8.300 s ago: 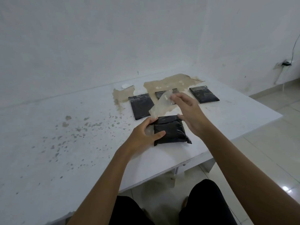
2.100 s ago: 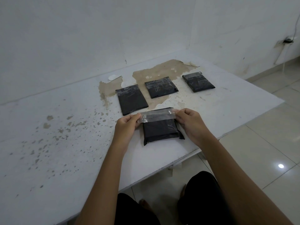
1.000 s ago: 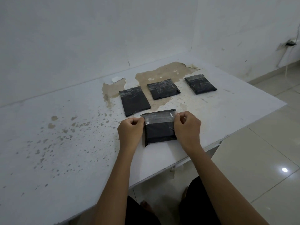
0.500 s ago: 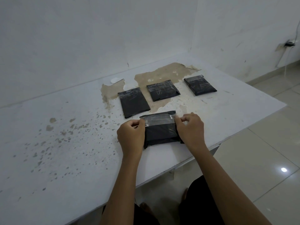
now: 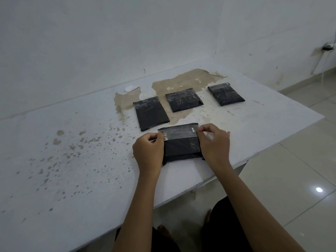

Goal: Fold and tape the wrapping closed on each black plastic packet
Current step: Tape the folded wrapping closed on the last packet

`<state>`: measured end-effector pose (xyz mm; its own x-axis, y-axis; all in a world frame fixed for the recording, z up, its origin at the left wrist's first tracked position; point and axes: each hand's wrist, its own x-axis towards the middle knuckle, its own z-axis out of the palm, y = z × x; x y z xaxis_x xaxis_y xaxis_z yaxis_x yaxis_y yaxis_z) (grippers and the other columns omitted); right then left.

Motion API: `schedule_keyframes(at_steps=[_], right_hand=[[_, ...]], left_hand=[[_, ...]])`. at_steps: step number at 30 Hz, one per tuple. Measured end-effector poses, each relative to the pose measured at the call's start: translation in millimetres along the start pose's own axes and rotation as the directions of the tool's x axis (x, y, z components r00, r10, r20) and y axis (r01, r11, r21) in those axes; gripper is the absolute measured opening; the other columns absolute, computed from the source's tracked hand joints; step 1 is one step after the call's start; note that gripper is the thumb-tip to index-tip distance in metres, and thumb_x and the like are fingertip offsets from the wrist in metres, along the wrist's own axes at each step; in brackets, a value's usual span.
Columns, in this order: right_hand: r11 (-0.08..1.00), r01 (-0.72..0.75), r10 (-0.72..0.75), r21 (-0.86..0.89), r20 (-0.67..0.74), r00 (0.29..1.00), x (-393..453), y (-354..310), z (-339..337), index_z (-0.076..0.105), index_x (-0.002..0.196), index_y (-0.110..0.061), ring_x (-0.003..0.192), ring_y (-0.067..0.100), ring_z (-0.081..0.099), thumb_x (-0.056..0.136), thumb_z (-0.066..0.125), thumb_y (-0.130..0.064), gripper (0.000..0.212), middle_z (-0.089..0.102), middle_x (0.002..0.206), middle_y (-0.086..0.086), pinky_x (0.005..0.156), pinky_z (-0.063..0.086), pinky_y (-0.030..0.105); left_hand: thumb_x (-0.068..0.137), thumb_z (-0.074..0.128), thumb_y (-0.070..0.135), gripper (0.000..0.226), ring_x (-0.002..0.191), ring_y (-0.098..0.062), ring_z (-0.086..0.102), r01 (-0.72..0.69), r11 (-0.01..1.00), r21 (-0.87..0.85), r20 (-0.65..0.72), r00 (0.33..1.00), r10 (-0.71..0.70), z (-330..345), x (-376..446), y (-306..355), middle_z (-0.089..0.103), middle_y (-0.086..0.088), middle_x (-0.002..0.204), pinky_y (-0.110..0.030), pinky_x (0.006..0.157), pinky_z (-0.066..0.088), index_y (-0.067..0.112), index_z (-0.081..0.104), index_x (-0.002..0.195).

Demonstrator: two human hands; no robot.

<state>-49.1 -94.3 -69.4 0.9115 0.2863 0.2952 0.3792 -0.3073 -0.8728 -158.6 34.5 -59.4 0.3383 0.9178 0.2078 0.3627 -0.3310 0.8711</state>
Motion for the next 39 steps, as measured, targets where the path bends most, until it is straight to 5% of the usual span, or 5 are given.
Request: schedule_keyframes(at_steps=[11, 20, 25, 31, 39], right_hand=[[0.996, -0.023, 0.025, -0.088, 0.032, 0.999, 5, 5, 4, 0.074, 0.114, -0.021, 0.121, 0.022, 0.056, 0.101, 0.057, -0.025, 0.022, 0.071, 0.121, -0.003, 0.122, -0.001, 0.045], [0.98, 0.016, 0.001, -0.198, 0.085, 0.996, 9, 6, 3, 0.075, 0.112, -0.02, 0.116, 0.026, 0.059, 0.101, 0.055, -0.023, 0.023, 0.073, 0.115, 0.0, 0.122, 0.001, 0.048], [0.98, 0.01, 0.007, -0.198, 0.085, 0.996, 8, 7, 3, 0.075, 0.114, -0.02, 0.116, 0.027, 0.059, 0.102, 0.055, -0.024, 0.024, 0.073, 0.114, 0.001, 0.122, 0.001, 0.047], [0.98, 0.002, 0.016, -0.2, 0.086, 0.996, 9, 8, 4, 0.075, 0.114, -0.022, 0.114, 0.026, 0.06, 0.101, 0.056, -0.026, 0.023, 0.075, 0.109, 0.001, 0.122, 0.001, 0.045], [0.976, 0.004, 0.015, -0.22, 0.084, 0.996, 8, 8, 5, 0.075, 0.115, -0.022, 0.112, 0.026, 0.061, 0.101, 0.056, -0.027, 0.023, 0.075, 0.107, 0.001, 0.122, 0.004, 0.047]], left_hand=[[0.096, 0.068, 0.028, 0.02, 0.063, 0.003, 0.06, 0.012, 1.0, -0.002, 0.003, 1.0, -0.012, 1, 0, -1, 0.062, 0.019, 0.068, -0.01, 0.059, 0.041, 0.013, 0.08, 0.088], [0.095, 0.069, 0.028, 0.019, 0.064, 0.004, 0.059, -0.026, 1.0, 0.003, -0.078, 0.997, 0.026, 4, -7, 1, 0.066, 0.013, 0.075, -0.002, 0.056, 0.039, 0.013, 0.08, 0.092], [0.096, 0.069, 0.026, 0.015, 0.069, 0.0, 0.058, -0.039, 0.999, -0.008, -0.092, 0.995, 0.039, 3, -9, 1, 0.07, 0.005, 0.084, -0.017, 0.067, 0.05, 0.019, 0.074, 0.084], [0.097, 0.066, 0.032, 0.031, 0.11, -0.01, 0.059, 0.001, 1.0, 0.01, -0.074, 0.997, 0.0, 3, -9, 0, 0.068, 0.004, 0.123, -0.02, 0.086, 0.042, 0.017, 0.067, 0.124], [0.094, 0.068, 0.023, 0.012, 0.093, -0.005, 0.058, -0.039, 0.999, -0.018, -0.098, 0.994, 0.037, 2, -11, 4, 0.07, 0.009, 0.107, -0.017, 0.077, 0.048, 0.026, 0.076, 0.102]])
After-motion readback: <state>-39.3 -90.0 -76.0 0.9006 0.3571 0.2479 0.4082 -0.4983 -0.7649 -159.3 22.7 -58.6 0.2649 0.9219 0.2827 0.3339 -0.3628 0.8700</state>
